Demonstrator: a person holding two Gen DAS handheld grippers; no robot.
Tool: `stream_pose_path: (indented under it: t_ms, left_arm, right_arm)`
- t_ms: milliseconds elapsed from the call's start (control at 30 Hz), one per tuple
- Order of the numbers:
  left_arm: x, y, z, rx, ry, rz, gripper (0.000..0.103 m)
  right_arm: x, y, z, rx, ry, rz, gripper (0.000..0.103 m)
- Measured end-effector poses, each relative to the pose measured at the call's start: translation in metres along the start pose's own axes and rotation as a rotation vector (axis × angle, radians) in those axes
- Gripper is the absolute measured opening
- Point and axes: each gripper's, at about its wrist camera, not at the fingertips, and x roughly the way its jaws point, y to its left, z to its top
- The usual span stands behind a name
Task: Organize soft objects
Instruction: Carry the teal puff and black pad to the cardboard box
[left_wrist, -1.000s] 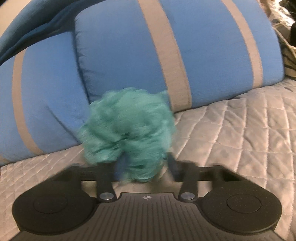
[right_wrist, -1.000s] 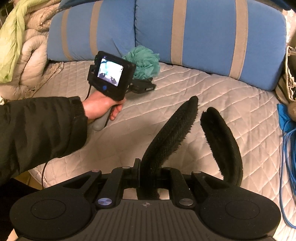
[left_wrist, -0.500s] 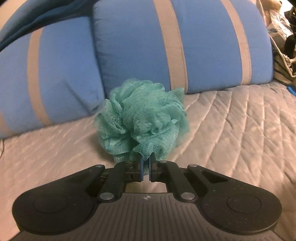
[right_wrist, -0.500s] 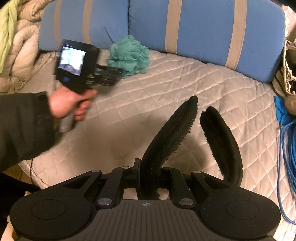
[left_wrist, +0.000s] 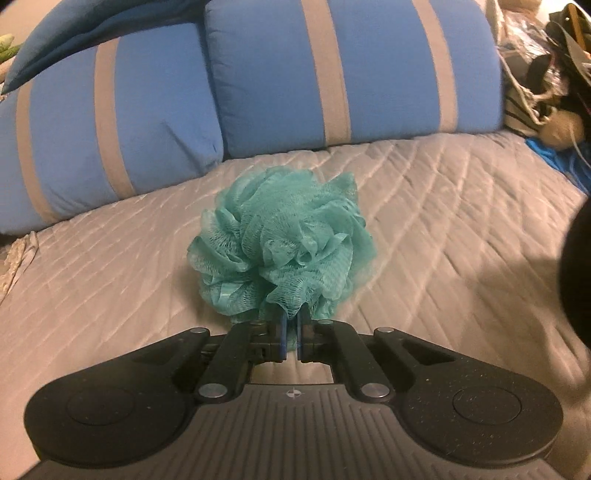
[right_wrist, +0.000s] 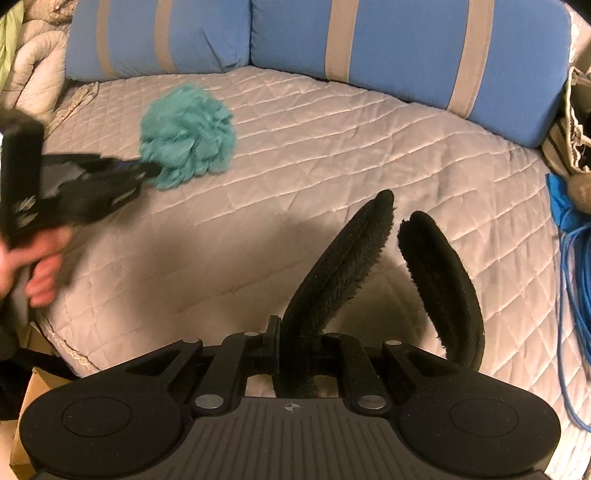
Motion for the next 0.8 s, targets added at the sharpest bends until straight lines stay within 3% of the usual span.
stream_pose_path:
  t_ms: [533, 800]
  left_arm:
    - [-0.086, 0.0, -0.027, -0.005, 0.051, -0.023, 0.005]
    - [-0.134, 0.002, -0.042, -0.013, 0.036, -0.08, 0.004]
  right_arm:
    - [-0.034, 0.01, -0.027, 0.032, -0.063, 0.014, 0.014]
    - [-0.067, 0.023, -0.053, 0.036, -0.1, 0.029, 0.014]
